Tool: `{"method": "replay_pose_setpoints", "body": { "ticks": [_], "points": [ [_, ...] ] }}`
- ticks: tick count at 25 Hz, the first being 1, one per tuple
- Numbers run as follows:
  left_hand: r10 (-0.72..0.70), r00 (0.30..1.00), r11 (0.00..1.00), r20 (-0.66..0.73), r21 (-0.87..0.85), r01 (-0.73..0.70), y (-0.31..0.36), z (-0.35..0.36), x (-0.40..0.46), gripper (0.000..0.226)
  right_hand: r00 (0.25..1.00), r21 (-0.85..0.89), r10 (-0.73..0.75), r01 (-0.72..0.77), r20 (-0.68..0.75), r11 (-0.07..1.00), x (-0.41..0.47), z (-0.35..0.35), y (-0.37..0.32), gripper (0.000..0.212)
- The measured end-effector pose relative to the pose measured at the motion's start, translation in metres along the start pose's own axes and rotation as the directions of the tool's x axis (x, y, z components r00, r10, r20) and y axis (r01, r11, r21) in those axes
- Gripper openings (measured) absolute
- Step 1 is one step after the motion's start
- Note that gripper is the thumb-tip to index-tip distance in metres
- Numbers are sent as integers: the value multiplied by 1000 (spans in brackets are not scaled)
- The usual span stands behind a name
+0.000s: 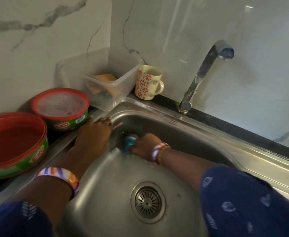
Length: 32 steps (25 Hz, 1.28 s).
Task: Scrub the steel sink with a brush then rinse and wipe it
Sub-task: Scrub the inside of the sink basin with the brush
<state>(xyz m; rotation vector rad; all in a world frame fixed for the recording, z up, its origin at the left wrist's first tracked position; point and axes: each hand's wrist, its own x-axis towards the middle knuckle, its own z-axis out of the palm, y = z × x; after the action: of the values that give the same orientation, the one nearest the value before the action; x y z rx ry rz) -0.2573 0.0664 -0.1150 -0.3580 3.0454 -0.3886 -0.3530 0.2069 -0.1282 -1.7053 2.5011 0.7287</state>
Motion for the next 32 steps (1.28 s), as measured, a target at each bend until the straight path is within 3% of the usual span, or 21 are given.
{"method": "replay_pose_setpoints", "body": {
  "ticks": [2,4,6,8,10,11,14,18,21,23,25,27,28,29,32],
  "points": [
    [-2,1000,1000,-14,6,2,-1,-4,1,63,995,29,-11,14,-94,999,13,-20,7,39],
    [-7,999,1000,-47,18,8,-2,-5,1,60,977,-166,-133,106,-164,980,-16,-20,38,36],
    [-9,999,1000,-53,23,10,-3,-2,0,59,967,-214,-88,36,-240,976,-71,-16,72,36],
    [-3,1000,1000,-23,17,4,-3,-1,1,58,997,-215,23,-39,-79,976,-122,-13,86,41],
    [-7,1000,1000,-11,6,7,-2,-2,2,59,987,-261,56,-16,149,965,-152,-5,86,39],
    [-4,1000,1000,-17,4,4,-1,-3,3,59,982,-263,48,2,182,965,-154,-3,81,35],
    [3,1000,1000,-16,19,-3,-2,-3,4,60,999,-157,33,-29,24,987,-98,9,52,37],
    [29,1000,997,-7,71,-29,-4,-2,6,61,998,-96,17,-23,-64,995,-7,-20,28,39],
    [34,999,997,-9,67,-34,-5,-3,5,61,967,-258,-85,21,-241,966,-50,-19,57,35],
    [52,998,995,-24,81,-50,-5,-3,4,61,969,-211,44,-97,-245,973,-107,-10,72,34],
    [53,998,995,-34,82,-50,-3,-5,5,60,974,-161,186,-206,-132,965,-151,2,73,32],
    [56,998,995,-33,90,-52,-1,-4,7,59,954,-192,237,-202,183,960,-166,14,66,25],
    [57,998,994,-31,95,-54,-1,-4,8,59,937,-163,241,-205,254,965,-161,20,61,26],
    [55,998,993,-29,102,-52,-1,-4,8,58,933,-126,239,-212,269,969,-147,23,55,26],
    [59,998,994,-9,94,-58,-3,-4,9,60,990,-98,133,-128,44,987,-72,26,27,27]
  ]
}}
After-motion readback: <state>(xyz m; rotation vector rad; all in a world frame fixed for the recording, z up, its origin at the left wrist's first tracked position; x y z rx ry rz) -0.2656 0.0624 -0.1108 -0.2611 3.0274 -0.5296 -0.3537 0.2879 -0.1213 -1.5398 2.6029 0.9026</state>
